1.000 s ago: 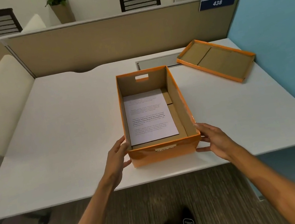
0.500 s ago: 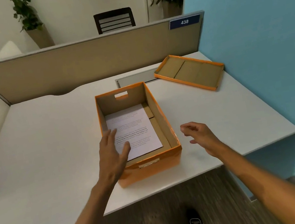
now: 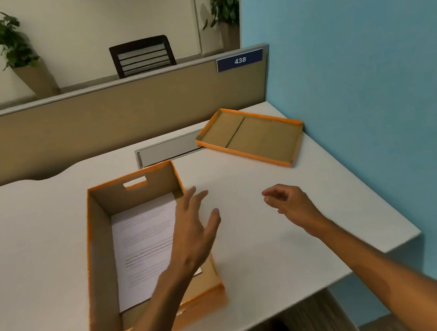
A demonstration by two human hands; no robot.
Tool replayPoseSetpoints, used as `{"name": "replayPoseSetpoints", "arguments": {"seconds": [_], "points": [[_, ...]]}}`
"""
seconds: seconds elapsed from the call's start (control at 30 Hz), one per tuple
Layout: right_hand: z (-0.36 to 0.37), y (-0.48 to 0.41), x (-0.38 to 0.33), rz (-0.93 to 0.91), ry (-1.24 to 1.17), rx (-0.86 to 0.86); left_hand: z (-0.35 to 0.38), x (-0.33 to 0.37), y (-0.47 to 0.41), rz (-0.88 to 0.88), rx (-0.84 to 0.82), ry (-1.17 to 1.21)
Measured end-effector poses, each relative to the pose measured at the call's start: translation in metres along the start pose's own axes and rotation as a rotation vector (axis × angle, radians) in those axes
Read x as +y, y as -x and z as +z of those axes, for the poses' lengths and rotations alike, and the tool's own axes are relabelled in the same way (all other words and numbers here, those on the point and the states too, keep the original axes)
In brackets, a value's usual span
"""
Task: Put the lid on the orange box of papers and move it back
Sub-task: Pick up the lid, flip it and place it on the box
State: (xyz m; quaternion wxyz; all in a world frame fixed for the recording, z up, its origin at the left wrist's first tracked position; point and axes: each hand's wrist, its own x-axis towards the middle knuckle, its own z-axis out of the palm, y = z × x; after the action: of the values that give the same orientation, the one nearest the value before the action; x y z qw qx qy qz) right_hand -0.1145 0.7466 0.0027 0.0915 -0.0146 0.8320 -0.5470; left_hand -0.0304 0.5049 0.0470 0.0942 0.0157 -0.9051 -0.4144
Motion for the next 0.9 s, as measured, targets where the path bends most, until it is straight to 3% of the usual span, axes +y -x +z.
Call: {"name": "replayPoseSetpoints", "arguments": {"seconds": [0.23,0.57,0.73,0.9], "points": [[-0.066,-0.075,0.030,0.034,0.023,-0.011,0.065,0.032,-0.082,-0.116,0.024,-0.014],[-0.106,-0.158,0.074,0.250,0.015,0.100,0.161,0.026,-0.162,-0.374,-0.071,0.219],[-0.109,-0.200,0.087,0.390,-0.110,0.189,0.205,0.003,-0.214,-0.649,-0.118,0.573],[-0.108,-0.240,0.095,0.582,-0.447,0.301,0.239,-0.018,-0.265,-0.904,-0.069,0.978]]}}
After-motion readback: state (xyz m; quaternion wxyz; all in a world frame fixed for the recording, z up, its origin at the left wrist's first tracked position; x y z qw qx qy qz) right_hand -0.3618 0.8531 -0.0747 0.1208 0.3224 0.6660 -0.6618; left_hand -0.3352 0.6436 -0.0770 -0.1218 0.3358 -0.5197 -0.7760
